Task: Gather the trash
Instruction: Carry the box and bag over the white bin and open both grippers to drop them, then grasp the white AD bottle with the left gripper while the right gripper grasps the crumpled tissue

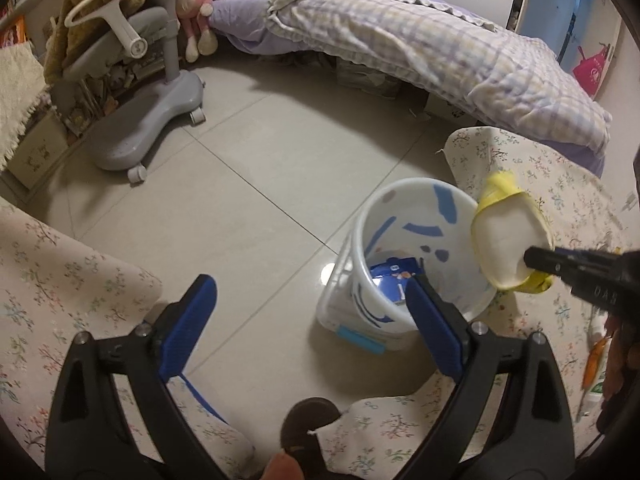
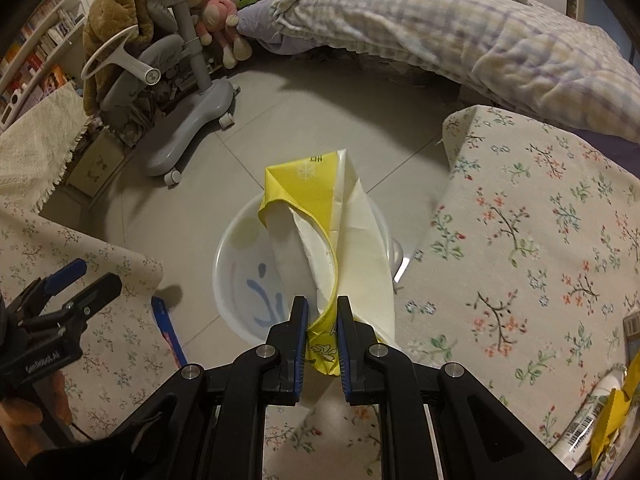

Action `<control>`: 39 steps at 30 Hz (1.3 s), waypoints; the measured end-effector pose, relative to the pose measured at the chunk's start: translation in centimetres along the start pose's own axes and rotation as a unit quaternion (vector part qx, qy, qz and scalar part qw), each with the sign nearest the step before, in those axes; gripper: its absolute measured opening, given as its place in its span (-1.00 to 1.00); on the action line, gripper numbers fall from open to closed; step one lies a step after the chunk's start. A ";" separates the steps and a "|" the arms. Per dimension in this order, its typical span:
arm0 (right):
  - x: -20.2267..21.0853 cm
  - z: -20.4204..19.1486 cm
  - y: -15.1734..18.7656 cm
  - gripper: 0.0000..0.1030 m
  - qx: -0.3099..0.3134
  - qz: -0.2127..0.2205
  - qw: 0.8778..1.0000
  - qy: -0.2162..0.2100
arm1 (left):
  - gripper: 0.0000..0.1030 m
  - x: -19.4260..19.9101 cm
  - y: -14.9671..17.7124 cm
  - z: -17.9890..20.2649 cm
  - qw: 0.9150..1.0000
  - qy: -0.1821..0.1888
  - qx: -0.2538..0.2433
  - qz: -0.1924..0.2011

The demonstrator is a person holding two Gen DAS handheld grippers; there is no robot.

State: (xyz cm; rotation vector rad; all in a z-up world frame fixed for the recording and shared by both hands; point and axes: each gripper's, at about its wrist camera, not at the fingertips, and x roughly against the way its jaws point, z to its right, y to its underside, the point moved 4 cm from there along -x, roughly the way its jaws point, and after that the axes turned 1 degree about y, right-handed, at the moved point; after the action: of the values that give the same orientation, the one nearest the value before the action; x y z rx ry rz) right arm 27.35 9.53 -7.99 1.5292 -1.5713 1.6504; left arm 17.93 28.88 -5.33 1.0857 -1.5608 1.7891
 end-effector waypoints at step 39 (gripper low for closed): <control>20.1 19.0 14.8 0.66 -0.145 0.128 0.974 0.117 | 0.85 4.1 4.1 15.4 0.986 0.085 -0.145 0.018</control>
State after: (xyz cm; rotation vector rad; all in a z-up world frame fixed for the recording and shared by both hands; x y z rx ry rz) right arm 16.27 -19.12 -1.48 0.9816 -1.8393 1.5746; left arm 15.93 12.57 -3.95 0.7524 -1.6797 1.5702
